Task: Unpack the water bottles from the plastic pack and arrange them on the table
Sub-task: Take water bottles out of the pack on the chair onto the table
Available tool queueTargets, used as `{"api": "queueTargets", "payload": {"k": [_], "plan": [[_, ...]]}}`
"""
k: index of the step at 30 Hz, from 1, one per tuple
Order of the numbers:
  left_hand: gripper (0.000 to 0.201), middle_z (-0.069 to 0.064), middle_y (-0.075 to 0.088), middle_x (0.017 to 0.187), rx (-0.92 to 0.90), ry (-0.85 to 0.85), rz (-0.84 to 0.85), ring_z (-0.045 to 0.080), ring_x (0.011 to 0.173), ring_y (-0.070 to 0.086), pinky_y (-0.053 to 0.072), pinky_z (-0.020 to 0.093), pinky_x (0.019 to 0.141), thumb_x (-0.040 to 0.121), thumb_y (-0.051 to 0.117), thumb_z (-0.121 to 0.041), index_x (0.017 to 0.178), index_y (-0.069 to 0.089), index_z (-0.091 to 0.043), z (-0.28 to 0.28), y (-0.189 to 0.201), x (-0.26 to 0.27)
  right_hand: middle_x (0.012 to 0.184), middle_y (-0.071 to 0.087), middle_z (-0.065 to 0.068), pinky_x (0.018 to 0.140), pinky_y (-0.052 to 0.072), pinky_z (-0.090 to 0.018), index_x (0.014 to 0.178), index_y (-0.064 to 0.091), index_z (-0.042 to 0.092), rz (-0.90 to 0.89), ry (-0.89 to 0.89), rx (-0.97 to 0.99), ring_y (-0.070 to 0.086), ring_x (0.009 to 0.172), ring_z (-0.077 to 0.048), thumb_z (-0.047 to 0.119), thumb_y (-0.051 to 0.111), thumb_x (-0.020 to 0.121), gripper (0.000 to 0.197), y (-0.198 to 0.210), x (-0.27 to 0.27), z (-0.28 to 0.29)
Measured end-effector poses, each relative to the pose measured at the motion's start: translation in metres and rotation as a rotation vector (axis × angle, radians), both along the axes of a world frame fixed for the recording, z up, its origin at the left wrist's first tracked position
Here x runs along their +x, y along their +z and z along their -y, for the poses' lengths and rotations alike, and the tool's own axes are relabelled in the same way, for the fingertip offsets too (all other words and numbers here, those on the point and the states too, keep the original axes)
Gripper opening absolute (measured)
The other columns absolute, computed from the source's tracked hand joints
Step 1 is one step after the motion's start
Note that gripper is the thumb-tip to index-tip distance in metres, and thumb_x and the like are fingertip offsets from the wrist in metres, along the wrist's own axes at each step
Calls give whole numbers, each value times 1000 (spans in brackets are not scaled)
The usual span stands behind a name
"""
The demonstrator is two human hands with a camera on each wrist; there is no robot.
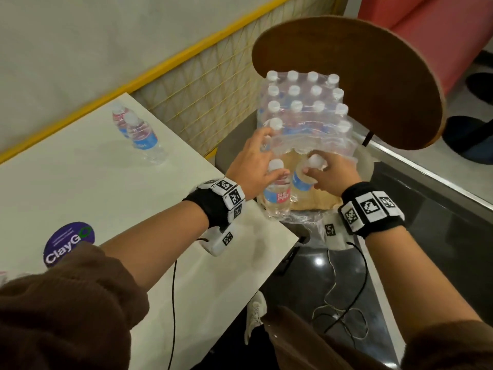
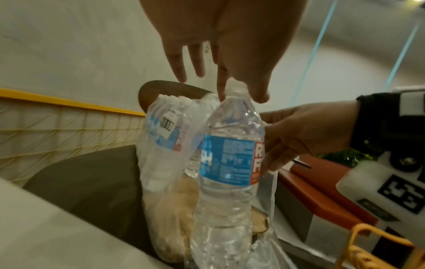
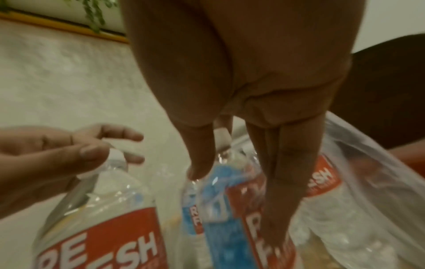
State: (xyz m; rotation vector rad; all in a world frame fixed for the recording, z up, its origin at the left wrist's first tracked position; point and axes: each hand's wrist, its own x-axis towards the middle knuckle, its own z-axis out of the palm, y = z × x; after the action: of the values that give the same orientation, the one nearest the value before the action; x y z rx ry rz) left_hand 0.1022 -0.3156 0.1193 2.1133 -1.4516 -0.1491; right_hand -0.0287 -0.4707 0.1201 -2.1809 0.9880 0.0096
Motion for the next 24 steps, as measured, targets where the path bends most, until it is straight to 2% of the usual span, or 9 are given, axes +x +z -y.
{"api": "queueTargets", "payload": {"k": [2, 5, 6, 9, 14, 16, 18, 21, 24], "plan": [[37, 7, 33, 133, -5, 46, -119, 17, 106, 49, 42, 30, 92, 86, 62, -39, 85, 60, -2, -24, 5, 4, 106, 61, -5, 64, 55, -31, 121, 54, 24, -57, 137, 15, 66, 74, -23, 30, 66, 85, 39, 12, -2, -17], [34, 7, 51, 117, 29, 167, -270, 17, 95, 55, 48, 38, 86, 89, 59, -37, 101, 54, -6, -66, 21, 16, 112, 62, -2, 83, 54, -43, 115, 57, 31, -116, 319, -26, 63, 93, -25, 37, 69, 79, 38, 25, 1, -52], [32, 8, 57, 108, 64, 220, -303, 20, 92, 57, 49, 39, 83, 90, 58, -38, 101, 51, -9, -81, 28, 21, 111, 62, -3, 84, 52, -41, 114, 57, 32, -121, 372, -24, 62, 95, -24, 37, 69, 80, 36, 28, 3, -66], [32, 10, 56, 92, 240, 361, -268, 25, 86, 55, 41, 32, 70, 91, 56, -41, 94, 42, -12, -135, 44, 38, 100, 58, -2, 73, 42, -24, 114, 57, 31, -165, 571, 6, 54, 89, -18, 29, 67, 84, 32, 39, 11, -123], [41, 20, 58, 109, 499, 481, -252, 33, 98, 56, 36, 29, 72, 89, 59, -41, 103, 46, -4, -232, 45, 56, 105, 60, 2, 81, 42, -27, 117, 54, 36, -199, 910, 60, 55, 96, -20, 29, 66, 84, 35, 28, 33, -236], [45, 21, 56, 113, 599, 493, -250, 31, 94, 54, 35, 29, 71, 89, 59, -40, 108, 46, -1, -267, 43, 53, 107, 62, -1, 82, 46, -29, 119, 54, 34, -208, 1012, 87, 55, 91, -20, 27, 66, 84, 38, 21, 40, -282], [43, 18, 55, 111, 668, 490, -249, 29, 91, 51, 34, 29, 71, 90, 58, -38, 108, 44, -2, -297, 40, 49, 100, 58, -1, 76, 42, -27, 122, 53, 30, -200, 1121, 110, 52, 84, -20, 23, 64, 86, 39, 17, 43, -324], [43, 4, 46, 94, 741, 490, -238, 25, 88, 46, 32, 27, 67, 91, 58, -38, 111, 46, -3, -334, 39, 45, 94, 49, 1, 74, 34, -24, 125, 51, 27, -173, 1214, 101, 44, 80, -17, 21, 62, 88, 39, 12, 49, -377], [27, -5, 35, 72, 774, 478, -210, 18, 74, 40, 24, 23, 51, 89, 60, -32, 95, 44, -11, -362, 42, 44, 100, 51, -3, 76, 32, -21, 128, 50, 23, -126, 1260, 99, 44, 86, -18, 19, 60, 89, 40, 12, 54, -419]]}}
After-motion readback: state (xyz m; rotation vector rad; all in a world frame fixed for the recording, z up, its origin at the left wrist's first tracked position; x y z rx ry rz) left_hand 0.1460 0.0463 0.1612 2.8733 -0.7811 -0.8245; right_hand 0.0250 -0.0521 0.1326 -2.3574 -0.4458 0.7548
